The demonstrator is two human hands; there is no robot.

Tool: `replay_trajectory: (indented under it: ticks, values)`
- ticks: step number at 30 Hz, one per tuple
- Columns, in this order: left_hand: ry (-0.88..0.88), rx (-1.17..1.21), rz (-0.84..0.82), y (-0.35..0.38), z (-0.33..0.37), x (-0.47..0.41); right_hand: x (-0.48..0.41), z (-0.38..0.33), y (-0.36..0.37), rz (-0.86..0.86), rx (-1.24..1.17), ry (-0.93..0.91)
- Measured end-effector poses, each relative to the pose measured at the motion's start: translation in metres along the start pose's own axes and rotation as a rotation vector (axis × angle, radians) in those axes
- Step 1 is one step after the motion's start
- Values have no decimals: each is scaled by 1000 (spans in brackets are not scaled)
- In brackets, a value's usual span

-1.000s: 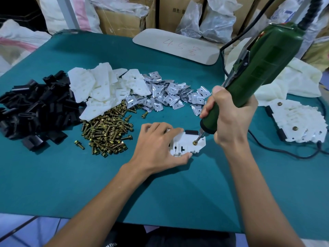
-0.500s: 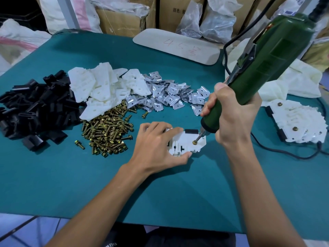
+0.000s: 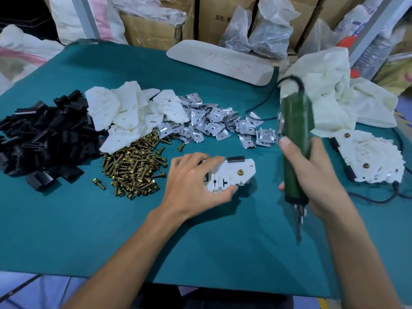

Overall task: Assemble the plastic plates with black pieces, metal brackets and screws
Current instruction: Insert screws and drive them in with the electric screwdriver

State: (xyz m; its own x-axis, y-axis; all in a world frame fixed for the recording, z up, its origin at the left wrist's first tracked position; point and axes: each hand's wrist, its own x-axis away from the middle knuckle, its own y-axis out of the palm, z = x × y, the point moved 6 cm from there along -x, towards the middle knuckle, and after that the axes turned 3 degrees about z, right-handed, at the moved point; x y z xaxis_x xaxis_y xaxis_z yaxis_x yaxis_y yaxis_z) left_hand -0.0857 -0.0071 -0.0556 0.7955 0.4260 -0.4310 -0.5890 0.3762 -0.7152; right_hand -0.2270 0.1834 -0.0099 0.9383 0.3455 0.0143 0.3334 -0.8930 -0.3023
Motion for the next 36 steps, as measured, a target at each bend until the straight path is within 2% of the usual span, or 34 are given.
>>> replay_trajectory:
  ticks: [3,8,13,15,17,18,20,23,25,31,36]
  values:
    - [-3,16,10,0,0,0,2,26,-6,22,304,12]
    - [-4,24,12,1,-2,1,0,43,-4,-25,657,15]
    - [-8,49,19,0,-3,1,0,32,-1,19,779,-68]
    - [-6,55,16,0,-3,2,8,26,-4,138,714,-129]
    - [-1,56,7,1,-2,2,29,6,-3,299,470,-313]
    - [1,57,5,1,-2,1,40,0,2,297,349,-376]
    - [5,67,1,0,-1,1,57,-1,22,89,230,-399]
    - [3,97,13,-3,0,1,71,12,58,-277,280,-331]
    - [-7,105,8,-4,0,3,74,18,71,-340,244,-280]
    - [-8,172,-36,-4,2,3,59,19,69,-112,-158,-153]
    - [-70,294,-24,-1,-7,6,44,23,30,138,-173,-152]
